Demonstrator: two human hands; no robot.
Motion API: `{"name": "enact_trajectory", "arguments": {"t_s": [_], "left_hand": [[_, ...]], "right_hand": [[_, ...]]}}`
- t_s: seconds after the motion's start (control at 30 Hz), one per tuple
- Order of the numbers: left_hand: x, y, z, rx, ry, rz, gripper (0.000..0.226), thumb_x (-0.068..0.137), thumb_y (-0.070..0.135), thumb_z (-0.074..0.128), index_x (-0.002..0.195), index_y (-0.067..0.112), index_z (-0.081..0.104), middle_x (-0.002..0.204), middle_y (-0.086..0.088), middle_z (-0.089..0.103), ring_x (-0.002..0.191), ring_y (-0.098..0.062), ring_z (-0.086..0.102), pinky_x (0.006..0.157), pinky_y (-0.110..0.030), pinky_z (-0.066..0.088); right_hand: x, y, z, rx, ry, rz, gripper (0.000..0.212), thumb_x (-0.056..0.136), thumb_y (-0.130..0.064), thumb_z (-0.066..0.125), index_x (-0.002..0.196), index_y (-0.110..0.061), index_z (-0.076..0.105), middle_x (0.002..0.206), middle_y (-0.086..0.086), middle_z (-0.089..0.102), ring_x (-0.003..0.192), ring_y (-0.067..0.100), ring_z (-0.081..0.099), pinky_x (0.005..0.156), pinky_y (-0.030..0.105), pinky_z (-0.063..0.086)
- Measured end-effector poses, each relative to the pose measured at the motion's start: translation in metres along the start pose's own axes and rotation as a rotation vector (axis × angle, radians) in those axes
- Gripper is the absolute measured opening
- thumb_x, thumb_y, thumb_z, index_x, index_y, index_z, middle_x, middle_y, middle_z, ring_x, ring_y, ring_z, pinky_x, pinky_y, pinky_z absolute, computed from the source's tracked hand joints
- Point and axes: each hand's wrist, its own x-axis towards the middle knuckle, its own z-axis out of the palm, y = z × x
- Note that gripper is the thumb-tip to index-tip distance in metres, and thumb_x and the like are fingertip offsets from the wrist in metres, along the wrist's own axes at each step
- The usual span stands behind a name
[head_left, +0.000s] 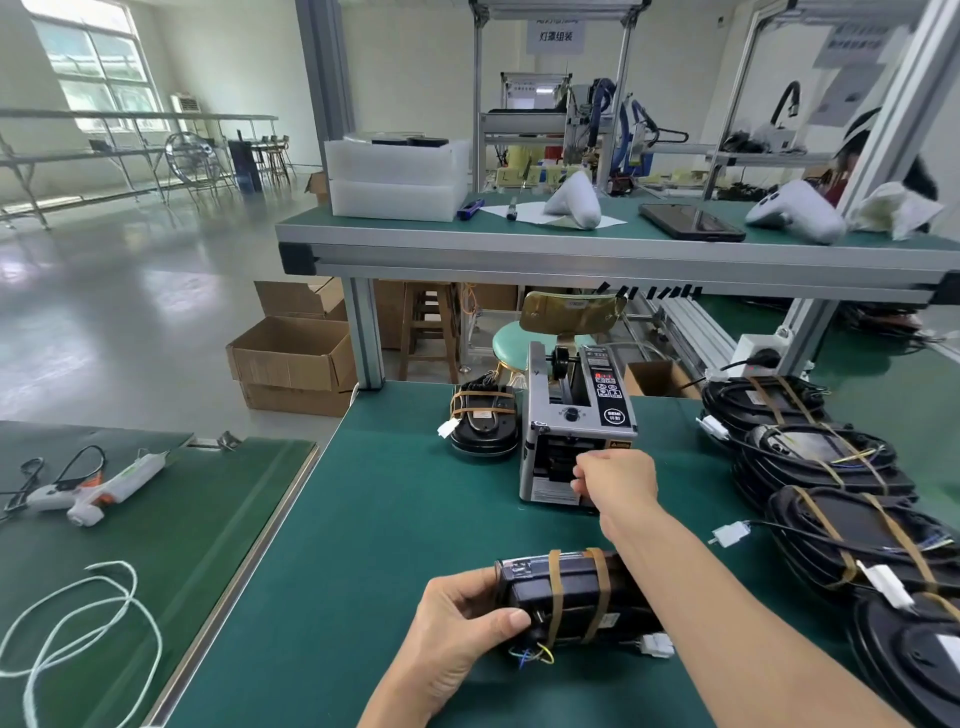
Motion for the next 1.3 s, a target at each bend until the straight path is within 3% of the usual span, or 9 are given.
{"name": "enact_trajectory", "arguments": {"t_s": [0.17,0.4,0.7,0.93,1.0,1.1,1.2,1.3], "left_hand": [[0.001,-0.001,-0.002,0.009,-0.001,-0.01,0.063,0.076,0.031,0.096,0.128,0.003,0.075,0.122,-0.027,0.075,0.109,-0.029,0.073,0.09,-0.037,0.061],[0.002,-0.003,-0.004,0.014,-0.007,-0.011,0.064,0.076,0.031,0.097,0.129,0.003,0.075,0.123,-0.029,0.074,0.111,-0.03,0.073,0.092,-0.036,0.061],[0.004,-0.007,-0.007,0.041,-0.001,-0.009,0.064,0.077,0.034,0.096,0.13,0.005,0.075,0.123,-0.029,0.073,0.114,-0.034,0.071,0.099,-0.044,0.058],[0.002,-0.005,-0.004,0.027,-0.015,-0.017,0.063,0.077,0.032,0.096,0.129,0.004,0.075,0.123,-0.029,0.074,0.111,-0.03,0.073,0.092,-0.037,0.06],[0.002,-0.004,-0.003,0.036,-0.004,-0.018,0.062,0.076,0.033,0.096,0.128,0.005,0.076,0.123,-0.027,0.075,0.111,-0.03,0.073,0.093,-0.037,0.06],[0.002,-0.003,-0.003,0.037,0.016,-0.021,0.062,0.076,0.035,0.096,0.127,0.006,0.076,0.123,-0.025,0.075,0.112,-0.031,0.073,0.094,-0.038,0.06],[0.002,-0.004,-0.002,0.055,0.012,-0.02,0.06,0.078,0.034,0.095,0.127,0.005,0.076,0.123,-0.025,0.075,0.112,-0.03,0.073,0.093,-0.038,0.06],[0.002,-0.005,-0.006,0.066,0.042,-0.025,0.063,0.074,0.038,0.097,0.125,0.006,0.077,0.123,-0.024,0.075,0.112,-0.029,0.074,0.093,-0.036,0.06]], "right_hand": [[0.004,-0.004,0.011,0.199,0.067,0.118,0.009,0.084,-0.001,0.072,0.082,-0.006,0.065,0.065,0.007,0.072,0.054,0.017,0.07,0.052,0.027,0.048],[0.008,-0.002,0.021,0.29,0.092,0.186,0.018,0.085,-0.001,0.077,0.085,-0.006,0.06,0.078,0.01,0.073,0.048,0.015,0.068,0.046,0.025,0.05],[0.012,-0.001,0.024,0.343,0.078,0.267,0.018,0.084,-0.005,0.079,0.095,-0.002,0.065,0.069,0.007,0.071,0.039,0.012,0.065,0.039,0.021,0.046],[0.004,-0.004,0.008,0.276,0.002,0.274,0.013,0.082,-0.002,0.076,0.093,-0.001,0.068,0.061,0.006,0.068,0.041,0.015,0.063,0.039,0.018,0.041],[-0.007,-0.009,-0.001,0.253,-0.07,0.238,0.006,0.084,-0.003,0.073,0.086,-0.005,0.068,0.064,0.005,0.069,0.041,0.012,0.063,0.039,0.016,0.037],[-0.031,-0.012,-0.028,0.148,-0.183,0.03,0.014,0.086,-0.009,0.071,0.072,-0.01,0.069,0.064,0.0,0.07,0.045,0.007,0.065,0.05,0.02,0.039],[-0.057,-0.002,-0.073,0.063,-0.194,-0.217,0.017,0.09,-0.012,0.072,0.074,-0.012,0.075,0.069,-0.004,0.074,0.063,0.009,0.071,0.068,0.023,0.045],[-0.078,0.019,-0.111,0.04,-0.146,-0.306,0.01,0.091,-0.014,0.076,0.081,-0.016,0.078,0.08,-0.014,0.078,0.075,-0.005,0.07,0.076,0.016,0.045]]}}
